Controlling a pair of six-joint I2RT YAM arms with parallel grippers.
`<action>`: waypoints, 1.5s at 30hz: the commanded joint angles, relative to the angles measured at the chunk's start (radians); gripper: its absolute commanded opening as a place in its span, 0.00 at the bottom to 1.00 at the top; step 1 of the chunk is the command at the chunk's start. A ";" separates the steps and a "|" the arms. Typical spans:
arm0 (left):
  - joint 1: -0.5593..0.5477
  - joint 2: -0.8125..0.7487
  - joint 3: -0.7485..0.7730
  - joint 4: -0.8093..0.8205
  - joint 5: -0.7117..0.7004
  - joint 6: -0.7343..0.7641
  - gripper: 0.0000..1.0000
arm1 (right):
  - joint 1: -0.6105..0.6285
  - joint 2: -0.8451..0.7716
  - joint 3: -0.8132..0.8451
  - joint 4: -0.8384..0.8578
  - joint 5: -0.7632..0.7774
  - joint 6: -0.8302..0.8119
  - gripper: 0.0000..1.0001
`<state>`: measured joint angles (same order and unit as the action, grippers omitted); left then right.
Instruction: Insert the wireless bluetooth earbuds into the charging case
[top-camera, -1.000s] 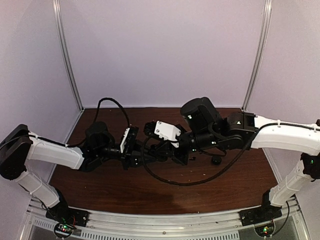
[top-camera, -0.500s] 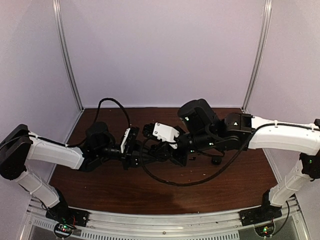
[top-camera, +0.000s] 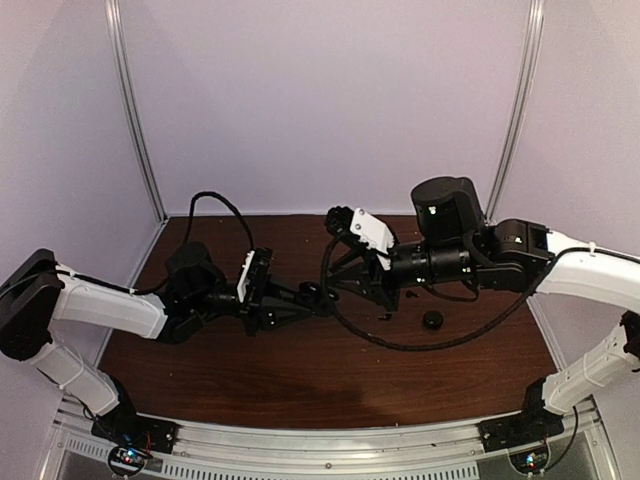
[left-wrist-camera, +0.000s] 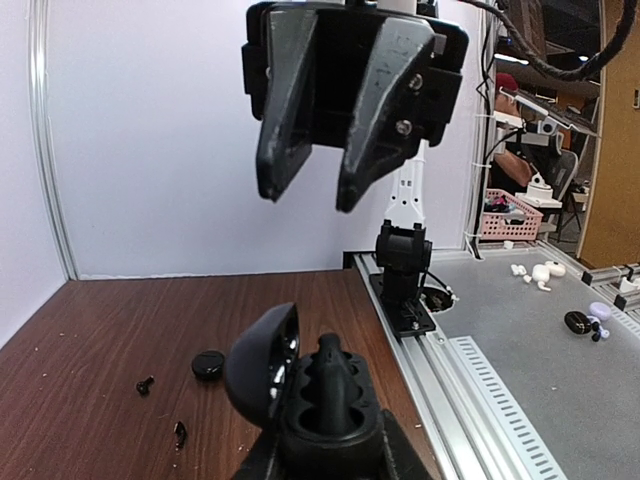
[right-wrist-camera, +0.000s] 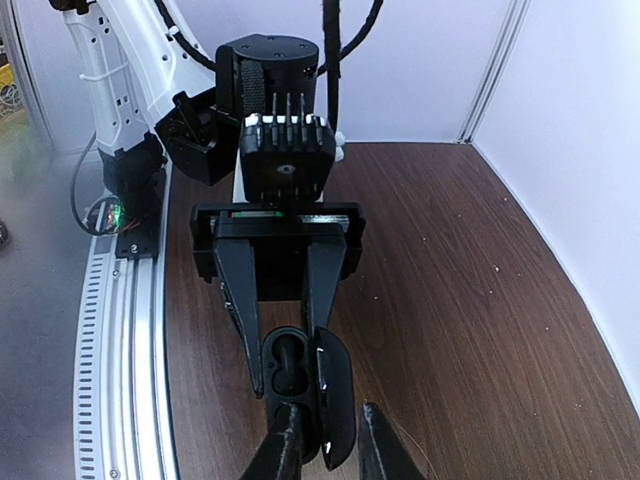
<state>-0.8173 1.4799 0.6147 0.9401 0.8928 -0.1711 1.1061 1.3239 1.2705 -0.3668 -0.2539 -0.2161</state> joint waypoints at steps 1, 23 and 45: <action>0.006 -0.024 -0.007 0.071 0.004 -0.015 0.00 | -0.002 0.001 -0.033 0.008 -0.018 0.028 0.22; 0.007 -0.018 0.000 0.076 -0.022 -0.036 0.00 | -0.091 0.040 -0.081 0.062 -0.312 0.041 0.64; 0.041 0.001 0.018 0.067 -0.095 -0.120 0.00 | -0.105 -0.010 -0.112 0.091 -0.286 0.038 0.57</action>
<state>-0.8074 1.4799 0.6109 0.9688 0.8589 -0.2356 1.0134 1.3613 1.1847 -0.3225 -0.5865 -0.2024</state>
